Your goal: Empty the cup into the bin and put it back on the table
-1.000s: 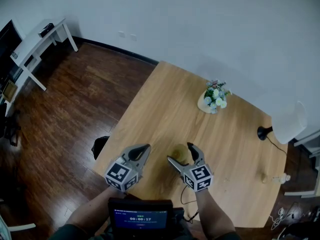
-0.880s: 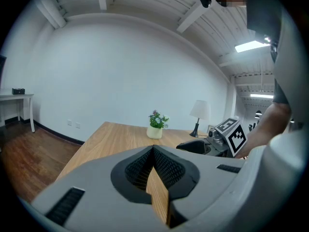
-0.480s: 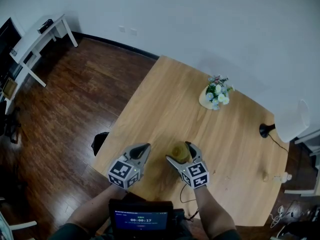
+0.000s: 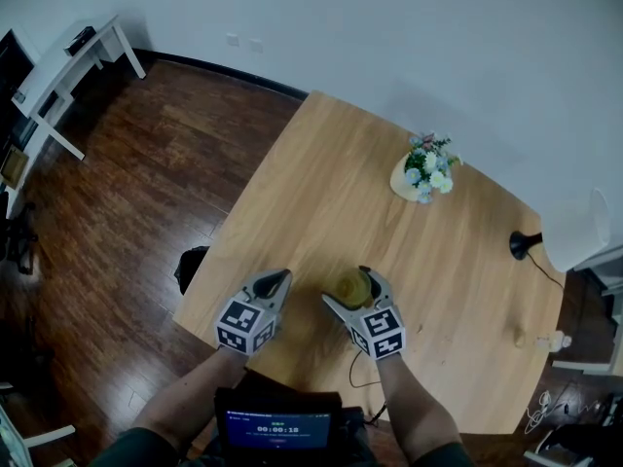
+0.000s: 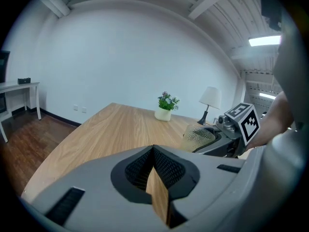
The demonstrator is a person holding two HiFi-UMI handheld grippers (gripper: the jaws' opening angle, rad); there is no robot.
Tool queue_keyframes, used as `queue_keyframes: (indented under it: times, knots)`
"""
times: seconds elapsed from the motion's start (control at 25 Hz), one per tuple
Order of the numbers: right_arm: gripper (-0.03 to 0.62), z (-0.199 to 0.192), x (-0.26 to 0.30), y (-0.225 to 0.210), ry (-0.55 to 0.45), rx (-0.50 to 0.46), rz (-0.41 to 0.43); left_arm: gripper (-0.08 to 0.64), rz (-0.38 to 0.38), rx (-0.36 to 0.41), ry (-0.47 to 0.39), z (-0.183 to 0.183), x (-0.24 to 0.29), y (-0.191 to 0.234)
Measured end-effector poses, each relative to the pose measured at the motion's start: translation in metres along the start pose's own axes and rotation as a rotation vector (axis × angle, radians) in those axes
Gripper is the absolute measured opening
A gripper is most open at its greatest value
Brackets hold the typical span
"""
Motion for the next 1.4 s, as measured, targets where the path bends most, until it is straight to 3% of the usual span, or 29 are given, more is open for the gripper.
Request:
queue_keyframes:
  times: [0.28, 0.64, 1.4]
  knots:
    - [0.41, 0.003, 0.005, -0.001, -0.014, 0.002, -0.004, -0.008, -0.015, -0.013, 0.024, -0.009, 0.004, 0.002]
    - [0.405, 0.015, -0.001, 0.011, -0.04, -0.031, 0.035, -0.008, -0.017, -0.014, -0.009, 0.002, -0.007, 0.001]
    - [0.403, 0.084, -0.058, 0.04, -0.128, -0.119, 0.09, -0.008, 0.018, 0.037, -0.248, 0.085, -0.07, -0.018]
Point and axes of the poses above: the fingertips, and each gripper's own axes: x forward along the fingers, y to its left, z out of its top, the point moved 3 cm from there along -x, backward along the fingers, and after that the axes turned 3 degrees about z, right-handed, at the moved point
